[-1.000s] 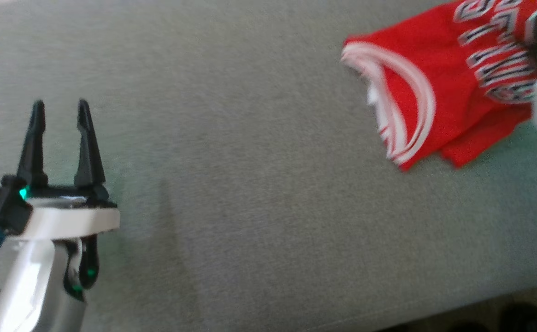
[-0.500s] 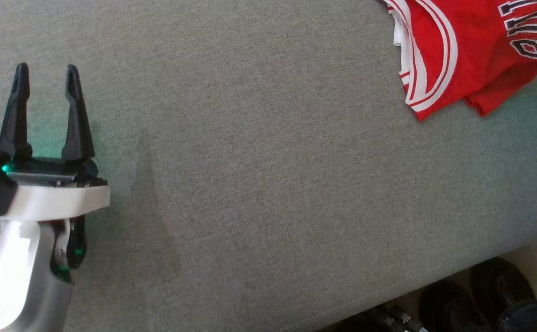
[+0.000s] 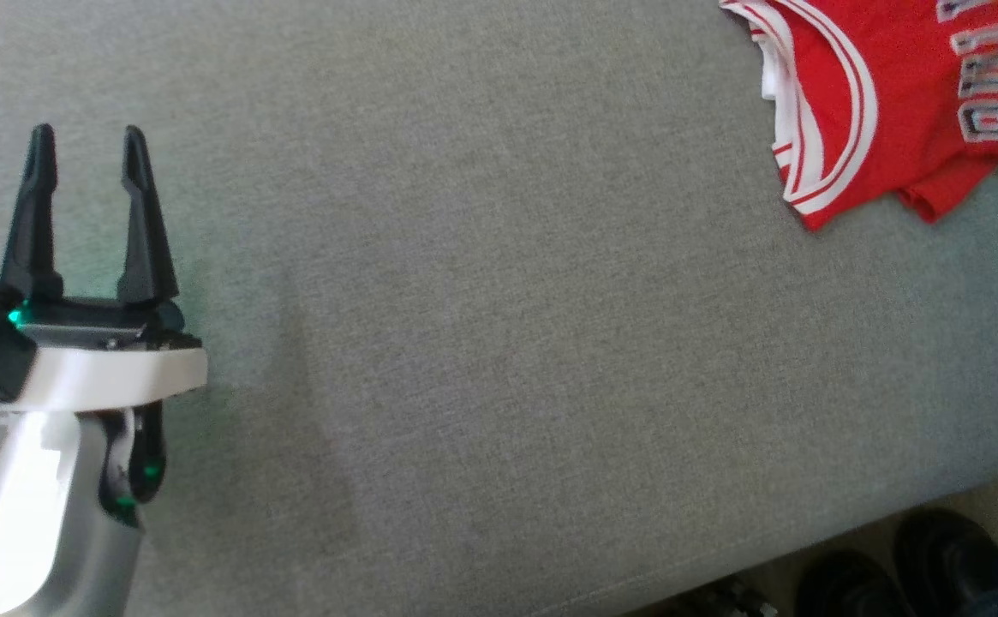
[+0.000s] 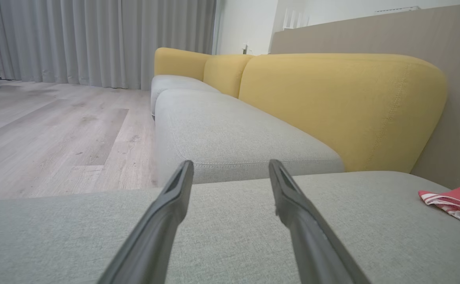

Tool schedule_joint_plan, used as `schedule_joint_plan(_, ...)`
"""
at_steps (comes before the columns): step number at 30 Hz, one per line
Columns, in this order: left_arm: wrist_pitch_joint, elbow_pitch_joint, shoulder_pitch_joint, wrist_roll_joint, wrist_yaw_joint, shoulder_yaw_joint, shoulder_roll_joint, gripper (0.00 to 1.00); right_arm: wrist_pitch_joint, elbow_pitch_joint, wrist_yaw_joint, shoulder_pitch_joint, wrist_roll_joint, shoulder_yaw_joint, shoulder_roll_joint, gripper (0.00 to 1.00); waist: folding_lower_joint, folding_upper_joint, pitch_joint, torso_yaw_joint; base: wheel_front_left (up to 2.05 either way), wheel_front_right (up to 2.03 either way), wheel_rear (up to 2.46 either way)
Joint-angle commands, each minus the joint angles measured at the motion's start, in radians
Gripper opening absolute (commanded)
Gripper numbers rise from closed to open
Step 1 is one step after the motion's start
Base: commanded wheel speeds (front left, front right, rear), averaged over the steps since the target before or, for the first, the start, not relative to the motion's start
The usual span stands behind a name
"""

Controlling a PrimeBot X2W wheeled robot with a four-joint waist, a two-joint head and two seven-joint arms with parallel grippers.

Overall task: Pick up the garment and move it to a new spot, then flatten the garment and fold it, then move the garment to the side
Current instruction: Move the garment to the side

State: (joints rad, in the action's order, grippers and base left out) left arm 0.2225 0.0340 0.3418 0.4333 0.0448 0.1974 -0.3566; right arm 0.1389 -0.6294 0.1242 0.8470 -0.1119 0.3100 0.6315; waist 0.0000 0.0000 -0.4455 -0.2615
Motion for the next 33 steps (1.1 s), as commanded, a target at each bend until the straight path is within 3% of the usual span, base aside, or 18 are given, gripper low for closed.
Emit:
schedule_joint_plan(1, 0.010, -0.019, 0.010, 0.007, 0.005, -0.030, -0.012, 1.00, -0.018, 0.030, 0.007, -0.030, 0.015, -0.021, 0.026, 1.00, 0.0000, 0.0000, 0.021, 0.012, 0.00, 0.00, 0.00)
schedule_joint_plan(8, 0.032, 0.046, -0.030, 0.017, -0.003, -0.029, 0.037, 1.00, -0.075, 0.103, 0.007, -0.154, -0.028, -0.099, -0.047, 1.00, 0.0000, 0.0000, 0.143, 0.074, 0.00, 0.00, 0.00)
schedule_joint_plan(14, 0.038, 0.120, -0.117, 0.012, -0.017, -0.023, 0.085, 1.00, -0.163, 0.262, 0.007, -0.367, -0.116, -0.208, -0.176, 1.00, 0.0000, 0.0000, 0.300, 0.149, 0.00, 0.00, 0.00)
schedule_joint_plan(20, 0.039, 0.162, -0.222, -0.002, -0.026, -0.027, 0.118, 1.00, -0.174, 0.422, 0.007, -0.607, -0.118, -0.275, -0.299, 1.00, 0.0000, 0.0000, 0.437, 0.204, 0.00, 0.00, 0.00)
schedule_joint_plan(26, 0.039, 0.181, -0.275, -0.013, -0.028, -0.029, 0.126, 1.00, -0.148, 0.533, 0.007, -0.747, -0.083, -0.319, -0.378, 1.00, 0.0000, 0.0000, 0.472, 0.231, 0.00, 0.00, 0.00)
schedule_joint_plan(33, 0.039, 0.197, -0.293, -0.019, -0.025, -0.030, 0.137, 1.00, -0.149, 0.536, 0.007, -0.803, -0.058, -0.317, -0.424, 1.00, 0.0000, 0.0000, 0.472, 0.243, 0.00, 0.00, 0.00)
